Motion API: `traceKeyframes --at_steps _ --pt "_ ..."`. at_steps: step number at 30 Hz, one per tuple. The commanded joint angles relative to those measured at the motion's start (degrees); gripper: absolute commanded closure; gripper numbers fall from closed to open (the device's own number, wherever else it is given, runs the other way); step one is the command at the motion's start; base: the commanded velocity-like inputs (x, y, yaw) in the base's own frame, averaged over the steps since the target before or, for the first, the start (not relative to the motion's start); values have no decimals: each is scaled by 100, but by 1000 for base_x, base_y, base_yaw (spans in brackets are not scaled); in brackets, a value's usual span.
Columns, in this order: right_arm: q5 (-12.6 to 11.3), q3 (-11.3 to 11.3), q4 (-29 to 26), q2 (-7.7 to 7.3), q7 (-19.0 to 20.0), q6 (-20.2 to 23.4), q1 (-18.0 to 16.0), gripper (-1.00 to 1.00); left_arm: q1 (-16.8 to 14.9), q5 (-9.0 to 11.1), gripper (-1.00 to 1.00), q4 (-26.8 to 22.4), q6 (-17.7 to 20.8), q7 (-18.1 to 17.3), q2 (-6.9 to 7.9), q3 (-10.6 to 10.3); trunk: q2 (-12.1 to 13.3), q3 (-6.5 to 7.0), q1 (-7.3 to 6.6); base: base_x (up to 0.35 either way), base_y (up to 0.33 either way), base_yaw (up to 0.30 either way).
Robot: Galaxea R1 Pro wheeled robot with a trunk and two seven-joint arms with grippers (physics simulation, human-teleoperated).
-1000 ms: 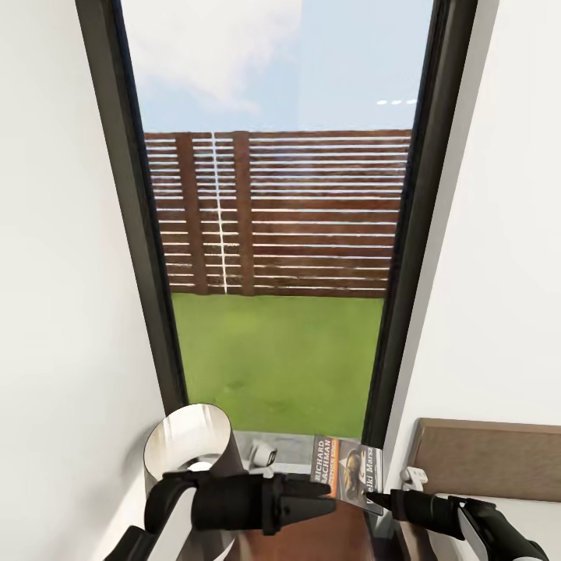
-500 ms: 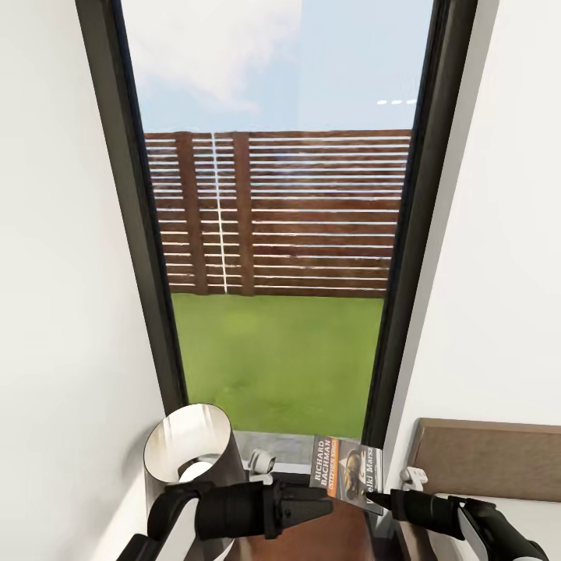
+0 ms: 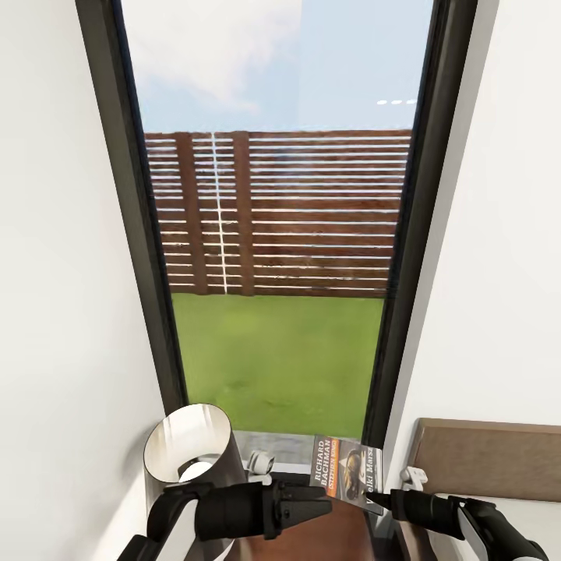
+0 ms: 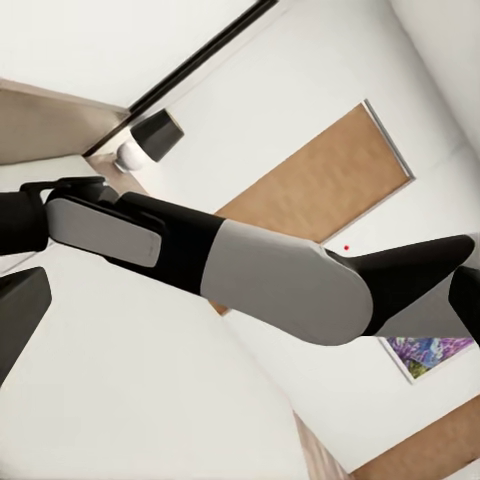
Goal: In the bedroom, move the book from the bed onto either nightstand, and place the two sandals side by side next to the bed.
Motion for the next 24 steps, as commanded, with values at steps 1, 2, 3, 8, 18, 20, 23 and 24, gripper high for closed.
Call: traceKeyframes --at_steps 1,2,3,8,18,20,23,24 --pt "38 -49 -5 5 34 45 -2 100 0 23 -100 2 22 -3 2 -1 -4 -2 2 0 0 0" --pt "38 -50 -5 5 34 45 -2 100 1 23 -100 3 8 -5 5 -2 -4 -2 2 0 0 0" --pt "38 -50 -4 5 34 45 -2 100 2 23 -100 3 -7 -7 7 -2 -4 -2 2 0 0 0" --pt "38 -48 -5 5 34 45 -2 100 4 23 -100 3 -50 -12 14 -2 -4 -2 2 0 0 0" --pt "35 -49 -7 5 44 40 -2 100 3 -8 -100 24 -66 80 16 -4 -4 -2 2 0 0 0" --pt "35 -47 -7 5 47 39 -2 100 4 -16 -100 29 -66 96 16 -5 -4 -2 2 0 0 0" --pt "36 -43 -7 5 51 39 -2 100 3 -26 -100 50 -66 112 17 -4 -4 -2 2 0 0 0" --pt "35 -41 -7 5 53 40 -2 100 3 -26 -100 66 -65 113 17 -4 -4 -2 2 0 0 0"
